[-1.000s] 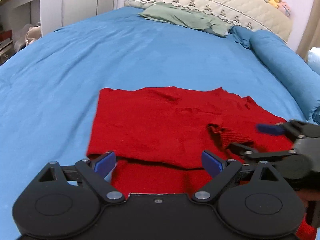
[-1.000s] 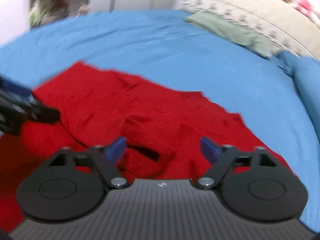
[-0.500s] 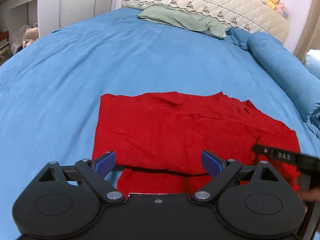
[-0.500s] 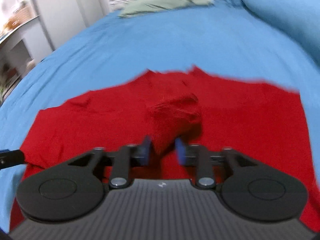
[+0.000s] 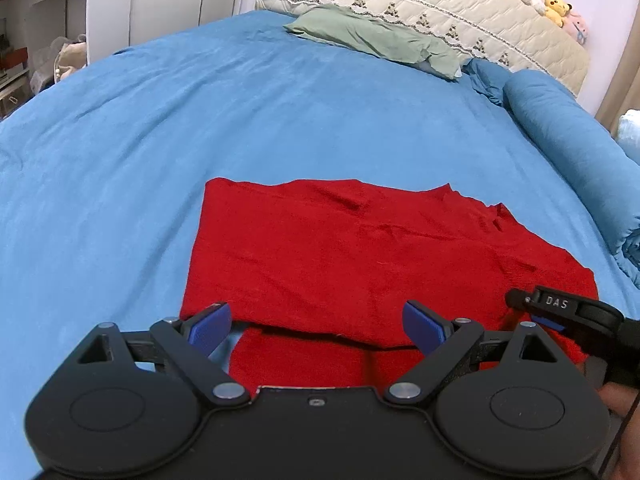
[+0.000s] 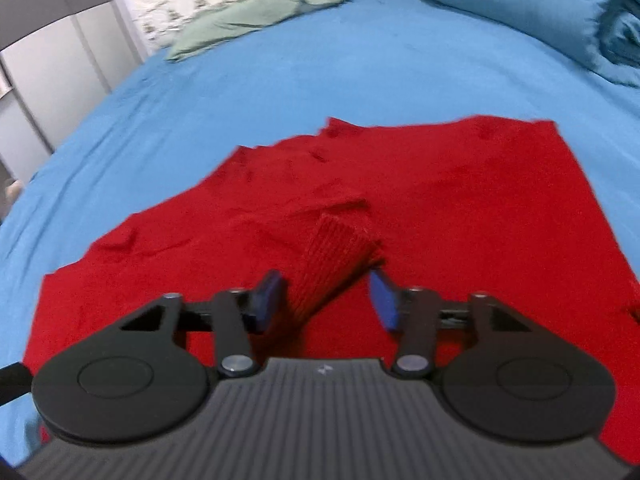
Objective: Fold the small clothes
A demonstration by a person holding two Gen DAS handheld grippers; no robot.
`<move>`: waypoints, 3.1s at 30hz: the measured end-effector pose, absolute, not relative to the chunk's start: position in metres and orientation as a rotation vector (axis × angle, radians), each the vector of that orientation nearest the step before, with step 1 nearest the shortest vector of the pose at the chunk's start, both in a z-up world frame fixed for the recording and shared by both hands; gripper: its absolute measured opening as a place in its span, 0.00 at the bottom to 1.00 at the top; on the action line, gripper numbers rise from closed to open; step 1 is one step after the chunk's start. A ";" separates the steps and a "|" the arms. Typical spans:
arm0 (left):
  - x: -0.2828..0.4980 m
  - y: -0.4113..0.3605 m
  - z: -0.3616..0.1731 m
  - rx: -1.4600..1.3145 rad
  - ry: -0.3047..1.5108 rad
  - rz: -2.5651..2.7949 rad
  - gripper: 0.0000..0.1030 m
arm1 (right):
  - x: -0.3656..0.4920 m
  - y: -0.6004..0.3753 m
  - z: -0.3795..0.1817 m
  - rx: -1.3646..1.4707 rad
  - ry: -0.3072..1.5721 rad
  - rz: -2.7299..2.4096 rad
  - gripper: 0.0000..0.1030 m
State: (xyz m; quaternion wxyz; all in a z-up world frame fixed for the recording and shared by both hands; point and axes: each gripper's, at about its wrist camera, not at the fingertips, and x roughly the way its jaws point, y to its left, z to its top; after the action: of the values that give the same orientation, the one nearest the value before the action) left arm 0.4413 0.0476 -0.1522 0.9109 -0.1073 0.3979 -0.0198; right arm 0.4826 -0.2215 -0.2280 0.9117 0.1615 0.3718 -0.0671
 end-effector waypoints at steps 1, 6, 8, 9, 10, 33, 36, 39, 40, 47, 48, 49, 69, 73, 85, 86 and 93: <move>0.441 0.048 -0.152 -0.221 0.820 -0.042 0.92 | 0.480 -0.225 -0.229 0.358 0.764 -0.149 0.52; 0.440 0.048 -0.154 -0.224 0.820 -0.044 0.92 | 0.468 -0.236 -0.228 0.481 0.731 -0.173 0.56; 0.440 0.048 -0.155 -0.226 0.825 -0.045 0.92 | 0.471 -0.236 -0.230 0.499 0.726 -0.176 0.55; 0.440 0.048 -0.155 -0.225 0.827 -0.045 0.92 | 0.473 -0.235 -0.230 0.498 0.722 -0.179 0.54; 0.440 0.048 -0.155 -0.223 0.829 -0.044 0.92 | 0.475 -0.235 -0.231 0.499 0.720 -0.177 0.45; 0.459 0.043 -0.179 -0.114 0.851 -0.030 0.91 | 0.448 -0.335 -0.211 0.304 0.642 -0.212 0.22; 0.462 0.045 -0.170 -0.128 0.819 -0.037 0.91 | 0.441 -0.333 -0.205 0.272 0.631 -0.239 0.44; 0.466 0.039 -0.161 -0.097 0.791 -0.046 0.92 | 0.428 -0.321 -0.193 0.212 0.552 -0.203 0.80; 0.469 0.036 -0.159 -0.092 0.788 -0.052 0.92 | 0.430 -0.316 -0.191 0.183 0.550 -0.168 0.80; 0.494 0.015 -0.183 -0.072 0.874 -0.066 0.92 | 0.462 -0.313 -0.224 0.188 0.712 -0.120 0.80; 0.497 0.014 -0.190 -0.059 0.909 -0.046 0.92 | 0.461 -0.316 -0.228 0.197 0.726 -0.137 0.79; 0.499 0.015 -0.195 -0.051 0.934 -0.027 0.92 | 0.457 -0.320 -0.231 0.213 0.717 -0.145 0.78; 0.362 0.051 -0.098 0.167 0.969 0.039 1.00 | 0.303 -0.334 -0.088 0.194 0.609 -0.103 0.97; 0.330 0.051 -0.105 0.182 1.044 -0.027 1.00 | 0.259 -0.331 -0.086 0.179 0.718 -0.098 0.97; 0.246 0.056 -0.177 0.091 1.340 -0.129 0.83 | 0.168 -0.316 -0.158 0.206 1.076 -0.182 0.94; 0.244 0.058 -0.181 0.069 1.349 -0.118 0.79 | 0.164 -0.314 -0.163 0.203 1.097 -0.179 0.94; 0.240 0.064 -0.193 -0.025 1.346 -0.069 0.62 | 0.149 -0.309 -0.181 0.179 1.178 -0.172 0.92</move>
State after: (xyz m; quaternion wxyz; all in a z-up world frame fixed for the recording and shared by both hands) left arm 0.2397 0.0644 -0.1933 0.7815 -0.0116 0.6230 -0.0318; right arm 0.1489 -0.3087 -0.1809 0.8241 0.0842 0.5543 -0.0807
